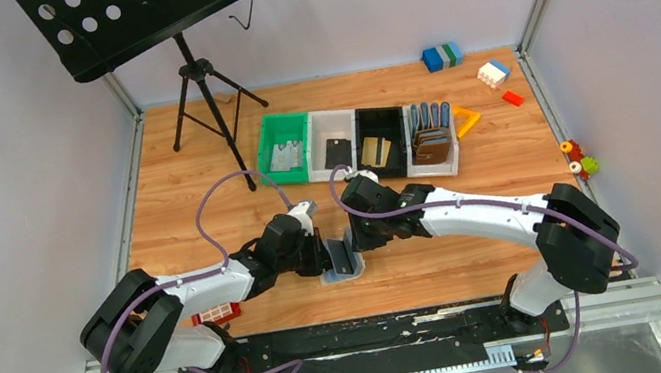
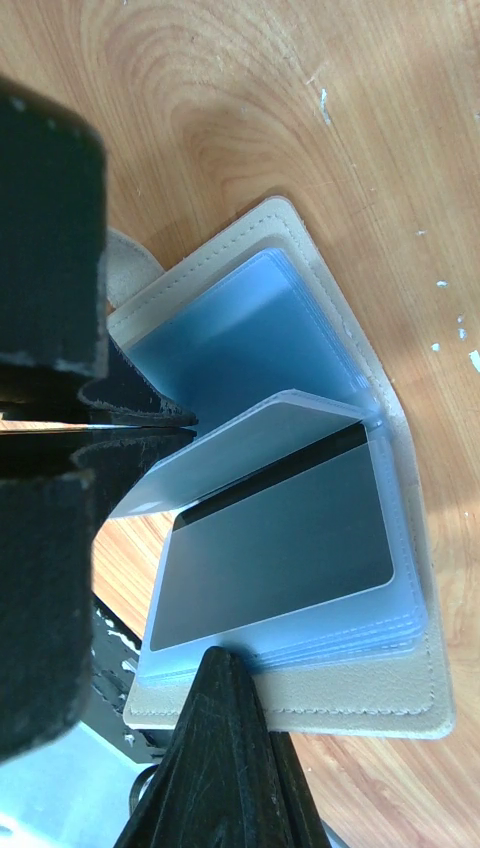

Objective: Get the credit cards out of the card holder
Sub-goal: Remove the credit card from the card holder.

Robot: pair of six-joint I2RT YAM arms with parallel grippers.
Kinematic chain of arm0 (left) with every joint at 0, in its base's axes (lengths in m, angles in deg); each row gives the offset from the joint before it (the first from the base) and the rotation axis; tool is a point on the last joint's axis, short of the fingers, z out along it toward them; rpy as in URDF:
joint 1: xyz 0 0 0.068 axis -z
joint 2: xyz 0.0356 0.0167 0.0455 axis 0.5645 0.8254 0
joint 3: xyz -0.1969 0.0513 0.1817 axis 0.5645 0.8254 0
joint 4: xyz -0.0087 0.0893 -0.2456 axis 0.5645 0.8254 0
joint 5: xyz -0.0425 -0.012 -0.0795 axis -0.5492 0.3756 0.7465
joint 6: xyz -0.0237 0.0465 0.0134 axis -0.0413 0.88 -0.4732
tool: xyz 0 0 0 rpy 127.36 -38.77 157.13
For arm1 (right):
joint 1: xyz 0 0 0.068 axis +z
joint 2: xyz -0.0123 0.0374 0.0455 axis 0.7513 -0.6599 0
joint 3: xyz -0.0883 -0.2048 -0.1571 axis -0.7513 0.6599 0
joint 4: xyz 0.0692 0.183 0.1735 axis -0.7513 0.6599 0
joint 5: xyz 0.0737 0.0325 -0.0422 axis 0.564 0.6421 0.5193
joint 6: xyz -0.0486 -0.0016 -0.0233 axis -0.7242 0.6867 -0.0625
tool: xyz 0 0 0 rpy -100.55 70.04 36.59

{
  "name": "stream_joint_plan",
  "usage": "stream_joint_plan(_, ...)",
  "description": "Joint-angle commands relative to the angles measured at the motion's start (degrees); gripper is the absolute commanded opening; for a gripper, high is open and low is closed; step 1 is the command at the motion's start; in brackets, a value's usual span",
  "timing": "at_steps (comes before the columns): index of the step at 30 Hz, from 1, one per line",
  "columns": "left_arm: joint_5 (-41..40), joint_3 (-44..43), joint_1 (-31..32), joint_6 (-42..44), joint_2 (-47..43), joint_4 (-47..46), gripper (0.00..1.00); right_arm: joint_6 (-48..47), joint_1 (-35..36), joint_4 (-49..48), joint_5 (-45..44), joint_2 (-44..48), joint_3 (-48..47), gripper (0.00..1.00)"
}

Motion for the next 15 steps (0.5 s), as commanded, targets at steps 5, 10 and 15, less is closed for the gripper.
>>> stream_joint_plan(5, -1.94, -0.71, -0.12, 1.98, -1.27, 2.28, 0.00, -1.19, -1.14, -1.34, 0.24, 1.51, 0.97, 0.02)
stream_joint_plan(10, -1.80, 0.11, -0.11, 2.34, -1.33, 2.17, 0.00, 2.03, -4.94, -16.38, 11.47, 6.04, 12.27, 0.24)
stream_joint_plan(15, -1.38, 0.67, -0.10, 2.34, -1.51, 1.93, 0.00, 5.28, -8.78, -26.46, 19.04, 9.33, 21.03, 0.39)
